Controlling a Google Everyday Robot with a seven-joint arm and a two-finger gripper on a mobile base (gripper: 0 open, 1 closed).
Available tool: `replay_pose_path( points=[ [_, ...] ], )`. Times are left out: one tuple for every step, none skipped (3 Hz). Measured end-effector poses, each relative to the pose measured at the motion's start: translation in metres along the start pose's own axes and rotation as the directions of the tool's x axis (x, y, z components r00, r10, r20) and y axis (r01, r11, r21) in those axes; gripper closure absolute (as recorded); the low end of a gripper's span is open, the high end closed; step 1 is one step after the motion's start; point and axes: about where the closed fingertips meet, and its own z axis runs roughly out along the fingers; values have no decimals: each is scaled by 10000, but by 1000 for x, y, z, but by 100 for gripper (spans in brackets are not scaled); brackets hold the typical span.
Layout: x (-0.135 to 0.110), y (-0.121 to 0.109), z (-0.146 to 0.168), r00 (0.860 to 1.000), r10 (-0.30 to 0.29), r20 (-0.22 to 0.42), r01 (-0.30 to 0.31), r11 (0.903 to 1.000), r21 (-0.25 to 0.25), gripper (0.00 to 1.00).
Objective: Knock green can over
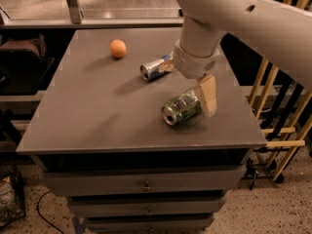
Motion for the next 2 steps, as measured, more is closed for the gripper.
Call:
replay_pose_path(
  points=[
    [20,3,-31,9984,483,-283,-468,9976,515,0],
    [45,17,-55,9893,1411,-374,-1358,9837,1182,0]
  ],
)
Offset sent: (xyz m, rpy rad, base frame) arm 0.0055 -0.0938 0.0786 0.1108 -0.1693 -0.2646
